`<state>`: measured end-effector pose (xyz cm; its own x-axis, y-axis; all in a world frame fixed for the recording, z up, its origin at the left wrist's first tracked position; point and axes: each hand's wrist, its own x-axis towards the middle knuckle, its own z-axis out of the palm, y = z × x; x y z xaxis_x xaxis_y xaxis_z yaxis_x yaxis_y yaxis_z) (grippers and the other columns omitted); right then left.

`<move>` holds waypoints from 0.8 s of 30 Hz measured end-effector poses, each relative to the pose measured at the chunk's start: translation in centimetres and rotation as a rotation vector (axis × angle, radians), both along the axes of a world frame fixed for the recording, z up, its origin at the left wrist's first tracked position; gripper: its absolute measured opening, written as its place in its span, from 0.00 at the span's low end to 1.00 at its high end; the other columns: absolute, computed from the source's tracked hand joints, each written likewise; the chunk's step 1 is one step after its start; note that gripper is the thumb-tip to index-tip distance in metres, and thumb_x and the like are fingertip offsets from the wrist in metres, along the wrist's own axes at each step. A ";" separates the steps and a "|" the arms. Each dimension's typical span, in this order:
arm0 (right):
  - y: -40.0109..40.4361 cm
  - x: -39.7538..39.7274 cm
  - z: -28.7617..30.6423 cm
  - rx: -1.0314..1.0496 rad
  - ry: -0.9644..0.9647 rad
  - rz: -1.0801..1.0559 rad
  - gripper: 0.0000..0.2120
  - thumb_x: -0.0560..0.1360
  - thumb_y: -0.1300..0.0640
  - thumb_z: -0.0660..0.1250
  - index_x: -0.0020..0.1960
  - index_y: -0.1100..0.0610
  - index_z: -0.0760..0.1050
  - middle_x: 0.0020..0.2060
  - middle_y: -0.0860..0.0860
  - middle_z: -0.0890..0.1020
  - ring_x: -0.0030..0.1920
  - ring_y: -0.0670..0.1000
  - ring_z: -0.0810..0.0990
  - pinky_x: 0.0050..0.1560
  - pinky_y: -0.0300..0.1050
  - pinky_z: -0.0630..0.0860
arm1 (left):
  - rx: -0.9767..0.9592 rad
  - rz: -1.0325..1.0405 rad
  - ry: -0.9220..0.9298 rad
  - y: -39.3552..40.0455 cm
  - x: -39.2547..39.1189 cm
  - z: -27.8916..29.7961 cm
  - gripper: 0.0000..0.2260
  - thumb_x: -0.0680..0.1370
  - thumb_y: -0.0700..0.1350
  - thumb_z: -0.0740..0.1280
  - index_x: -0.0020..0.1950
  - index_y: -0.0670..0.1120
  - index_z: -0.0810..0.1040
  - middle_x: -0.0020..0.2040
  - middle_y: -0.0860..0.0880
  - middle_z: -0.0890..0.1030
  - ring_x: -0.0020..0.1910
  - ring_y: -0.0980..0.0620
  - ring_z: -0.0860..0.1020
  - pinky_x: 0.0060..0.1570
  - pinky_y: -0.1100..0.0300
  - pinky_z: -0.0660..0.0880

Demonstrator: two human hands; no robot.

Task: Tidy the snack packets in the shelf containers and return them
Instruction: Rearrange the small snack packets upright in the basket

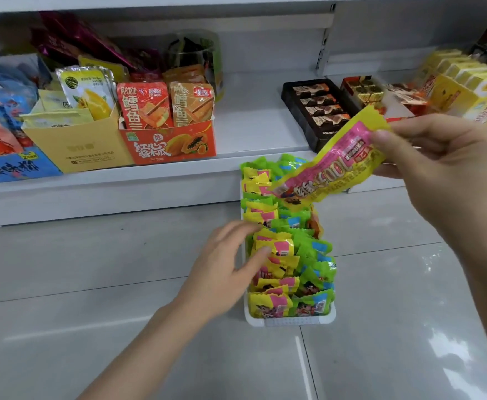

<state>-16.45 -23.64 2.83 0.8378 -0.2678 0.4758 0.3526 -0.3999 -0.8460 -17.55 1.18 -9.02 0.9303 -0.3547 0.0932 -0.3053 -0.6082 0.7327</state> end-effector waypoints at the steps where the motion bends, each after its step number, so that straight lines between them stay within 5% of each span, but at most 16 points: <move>1: 0.1 -0.1 -0.3 0.012 0.014 0.000 0.04 0.75 0.54 0.74 0.43 0.45 0.82 0.41 0.42 0.87 0.42 0.47 0.87 0.43 0.42 0.84 | 0.047 -0.042 -0.028 -0.5 0.2 0.3 0.26 0.79 0.66 0.58 0.69 0.52 0.74 0.65 0.60 0.73 0.65 0.63 0.68 0.64 0.75 0.60; 8: 1.2 -0.7 -0.6 0.036 0.055 0.037 0.03 0.74 0.54 0.74 0.44 0.47 0.82 0.37 0.39 0.86 0.39 0.45 0.86 0.41 0.37 0.82 | 0.292 -0.130 -0.096 -1.3 1.2 0.8 0.28 0.77 0.68 0.59 0.66 0.50 0.79 0.58 0.53 0.73 0.60 0.52 0.65 0.66 0.50 0.65; 17: 1.6 -1.1 -0.8 0.035 0.075 0.062 0.03 0.70 0.51 0.73 0.43 0.48 0.81 0.37 0.38 0.86 0.38 0.44 0.86 0.40 0.35 0.82 | 0.122 -0.189 -0.023 0.7 -1.5 0.0 0.27 0.78 0.66 0.57 0.69 0.52 0.76 0.68 0.59 0.67 0.66 0.62 0.70 0.66 0.62 0.69; 24: 2.1 -0.9 -1.6 0.064 0.103 0.116 0.03 0.68 0.49 0.73 0.42 0.45 0.82 0.36 0.41 0.86 0.37 0.47 0.86 0.39 0.39 0.83 | 0.052 -0.165 0.035 1.3 -2.3 -0.2 0.24 0.77 0.66 0.59 0.66 0.54 0.78 0.62 0.64 0.71 0.63 0.64 0.72 0.62 0.68 0.69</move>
